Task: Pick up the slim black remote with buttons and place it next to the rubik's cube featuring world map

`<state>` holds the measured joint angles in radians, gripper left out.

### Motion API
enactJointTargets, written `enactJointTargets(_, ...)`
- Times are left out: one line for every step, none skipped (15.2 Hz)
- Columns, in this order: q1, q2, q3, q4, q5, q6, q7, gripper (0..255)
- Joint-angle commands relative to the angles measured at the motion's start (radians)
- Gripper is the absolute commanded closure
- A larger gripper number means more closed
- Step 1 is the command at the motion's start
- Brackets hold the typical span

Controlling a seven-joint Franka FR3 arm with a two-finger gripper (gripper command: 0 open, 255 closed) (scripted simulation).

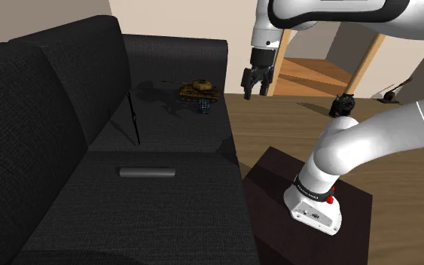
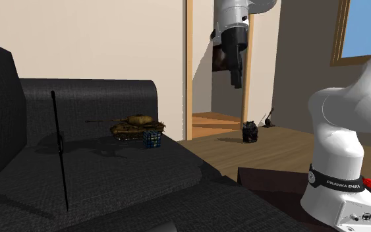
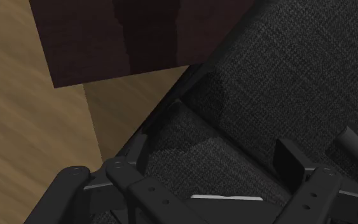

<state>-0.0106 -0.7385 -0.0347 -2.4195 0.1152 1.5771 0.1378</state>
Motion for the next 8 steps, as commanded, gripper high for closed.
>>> enactJointTargets(0.000,0.000,0.000,0.000,0.000,0.000,0.000,0)
enactJointTargets(0.013,0.025,0.010,0.000,0.006,0.029,-0.009,0)
enactJointTargets(0.026,0.051,0.020,0.000,0.012,0.057,-0.017,0)
enactJointTargets(0.038,0.078,0.030,0.002,0.018,0.085,-0.025,0)
enactJointTargets(0.051,0.105,0.041,0.005,0.024,0.113,-0.034,0)
enactJointTargets(0.063,0.133,0.051,0.008,0.029,0.140,-0.042,0)
enactJointTargets(0.075,0.161,0.062,0.013,0.034,0.166,-0.050,0)
enactJointTargets(0.086,0.189,0.072,0.019,0.038,0.192,-0.058,0)
